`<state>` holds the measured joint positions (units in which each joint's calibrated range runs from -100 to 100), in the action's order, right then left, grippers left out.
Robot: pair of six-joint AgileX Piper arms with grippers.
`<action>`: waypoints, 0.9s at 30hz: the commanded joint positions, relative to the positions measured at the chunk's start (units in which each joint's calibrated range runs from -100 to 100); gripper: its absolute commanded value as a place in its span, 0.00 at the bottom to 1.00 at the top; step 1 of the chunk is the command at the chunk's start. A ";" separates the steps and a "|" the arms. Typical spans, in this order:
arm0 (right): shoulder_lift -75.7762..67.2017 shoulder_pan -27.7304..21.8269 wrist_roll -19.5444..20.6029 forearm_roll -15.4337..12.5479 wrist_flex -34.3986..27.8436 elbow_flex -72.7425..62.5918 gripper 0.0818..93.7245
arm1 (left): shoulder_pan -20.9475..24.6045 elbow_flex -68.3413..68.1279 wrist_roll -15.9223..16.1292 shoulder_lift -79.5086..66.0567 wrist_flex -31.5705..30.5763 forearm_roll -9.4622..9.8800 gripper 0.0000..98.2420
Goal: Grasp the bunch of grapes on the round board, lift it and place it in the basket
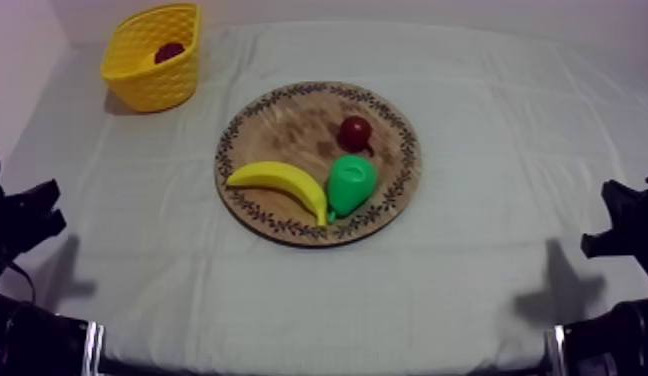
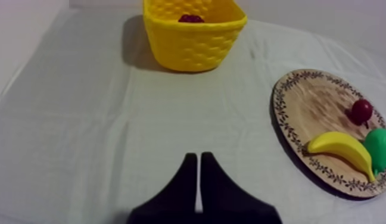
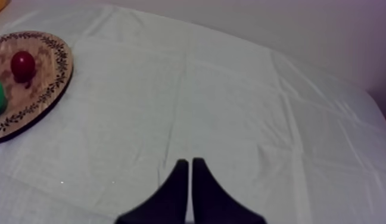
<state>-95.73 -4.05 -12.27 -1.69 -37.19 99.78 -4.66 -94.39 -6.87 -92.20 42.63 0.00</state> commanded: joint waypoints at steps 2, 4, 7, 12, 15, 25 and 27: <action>-0.02 -0.01 -0.01 0.01 0.01 -0.01 0.00 | 0.17 -1.77 1.16 -5.24 -0.44 -0.19 0.00; -0.02 -0.01 -0.01 0.01 0.01 -0.01 0.00 | 0.24 -2.23 2.22 -6.54 -1.00 -0.33 0.00; -0.02 -0.01 0.00 0.01 0.01 -0.01 0.00 | -0.26 -2.80 3.66 -7.37 -2.11 -0.20 0.00; -0.02 -0.01 -0.01 0.01 0.01 -0.01 0.00 | -1.08 -4.07 4.70 -7.73 -6.09 0.11 0.00; -0.02 -0.01 0.01 0.01 0.01 -0.01 0.00 | -1.44 -4.79 4.50 -7.77 -8.42 0.62 0.00; -0.02 -0.01 -0.01 0.01 0.01 -0.01 0.00 | -2.01 -5.48 -1.36 -7.80 -10.40 1.89 0.00; -0.02 -0.01 0.00 0.01 0.01 -0.01 0.00 | -2.13 -5.49 -2.30 -7.80 -10.43 1.91 0.00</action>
<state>-95.73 -4.05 -12.27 -1.69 -37.19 99.78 -6.79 -99.87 -8.12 -100.00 32.23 1.87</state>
